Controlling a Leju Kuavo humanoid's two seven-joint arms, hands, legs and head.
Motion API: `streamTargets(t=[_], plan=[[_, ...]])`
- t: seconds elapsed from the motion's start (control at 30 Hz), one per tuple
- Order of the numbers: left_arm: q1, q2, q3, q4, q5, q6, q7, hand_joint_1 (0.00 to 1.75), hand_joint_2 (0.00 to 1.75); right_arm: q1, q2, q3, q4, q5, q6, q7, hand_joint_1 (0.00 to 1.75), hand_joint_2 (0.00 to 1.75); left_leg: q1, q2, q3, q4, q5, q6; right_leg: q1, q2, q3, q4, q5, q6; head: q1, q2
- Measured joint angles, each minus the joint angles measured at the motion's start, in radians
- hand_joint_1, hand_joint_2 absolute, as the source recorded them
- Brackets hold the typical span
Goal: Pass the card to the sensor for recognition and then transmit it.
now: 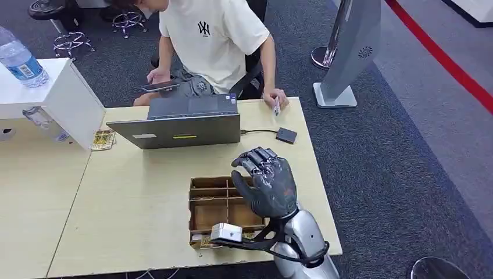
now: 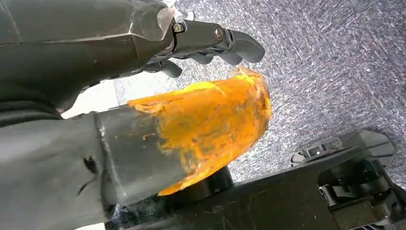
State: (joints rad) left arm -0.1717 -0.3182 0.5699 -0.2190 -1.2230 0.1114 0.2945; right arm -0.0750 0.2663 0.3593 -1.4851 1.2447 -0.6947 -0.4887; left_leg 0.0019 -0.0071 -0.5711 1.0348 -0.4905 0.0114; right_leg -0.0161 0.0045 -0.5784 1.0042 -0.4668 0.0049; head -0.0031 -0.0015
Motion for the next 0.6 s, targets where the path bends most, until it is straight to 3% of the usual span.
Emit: streamTargets(t=[0.13, 0.2, 0.27, 0.33, 0.47, 0.5, 0.6], plan=[[0.001, 0.001, 0.000, 0.000, 0.003, 0.003, 0.001, 0.00, 0.00, 0.031, -0.011, 0.017, 0.034, 0.044, 0.000, 0.033, 0.56, 1.75, 0.000, 0.000, 0.000, 0.000, 0.000, 0.000, 0.000, 0.000, 0.000, 0.000, 0.000, 0.000, 0.000, 0.000], [0.001, 0.002, 0.000, 0.000, 0.006, 0.005, 0.002, 0.00, 0.00, 0.051, -0.014, 0.023, 0.046, 0.061, 0.000, 0.047, 0.93, 1.75, 0.000, 0.000, 0.000, 0.000, 0.000, 0.000, 0.000, 0.000, 0.000, 0.000, 0.000, 0.000, 0.000, 0.000], [0.002, 0.004, 0.000, 0.000, 0.010, 0.006, 0.005, 0.00, 0.00, 0.067, -0.019, 0.026, 0.056, 0.071, 0.000, 0.064, 0.98, 1.75, 0.000, 0.000, 0.000, 0.000, 0.000, 0.000, 0.000, 0.000, 0.000, 0.000, 0.000, 0.000, 0.000, 0.000], [0.003, 0.005, 0.000, 0.000, 0.015, 0.008, 0.007, 0.00, 0.00, 0.074, -0.024, 0.027, 0.062, 0.080, -0.001, 0.080, 1.20, 1.75, 0.000, 0.000, 0.000, 0.000, 0.000, 0.000, 0.000, 0.000, 0.000, 0.000, 0.000, 0.000, 0.000, 0.000], [0.007, 0.006, 0.000, 0.000, 0.018, 0.014, 0.007, 0.00, 0.00, 0.090, -0.039, 0.030, 0.073, 0.096, -0.001, 0.109, 1.01, 1.75, 0.000, 0.000, 0.000, 0.000, 0.000, 0.000, 0.000, 0.000, 0.000, 0.000, 0.000, 0.000, 0.000, 0.000], [0.008, 0.007, 0.000, 0.000, 0.018, 0.014, 0.007, 0.00, 0.00, 0.094, -0.042, 0.030, 0.074, 0.100, -0.001, 0.112, 0.89, 1.75, 0.000, 0.000, 0.000, 0.000, 0.000, 0.000, 0.000, 0.000, 0.000, 0.000, 0.000, 0.000, 0.000, 0.000], [0.009, 0.008, 0.000, 0.000, 0.019, 0.015, 0.007, 0.00, 0.00, 0.100, -0.048, 0.031, 0.076, 0.110, -0.001, 0.125, 0.79, 1.75, 0.000, 0.000, 0.000, 0.000, 0.000, 0.000, 0.000, 0.000, 0.000, 0.000, 0.000, 0.000, 0.000, 0.000]])
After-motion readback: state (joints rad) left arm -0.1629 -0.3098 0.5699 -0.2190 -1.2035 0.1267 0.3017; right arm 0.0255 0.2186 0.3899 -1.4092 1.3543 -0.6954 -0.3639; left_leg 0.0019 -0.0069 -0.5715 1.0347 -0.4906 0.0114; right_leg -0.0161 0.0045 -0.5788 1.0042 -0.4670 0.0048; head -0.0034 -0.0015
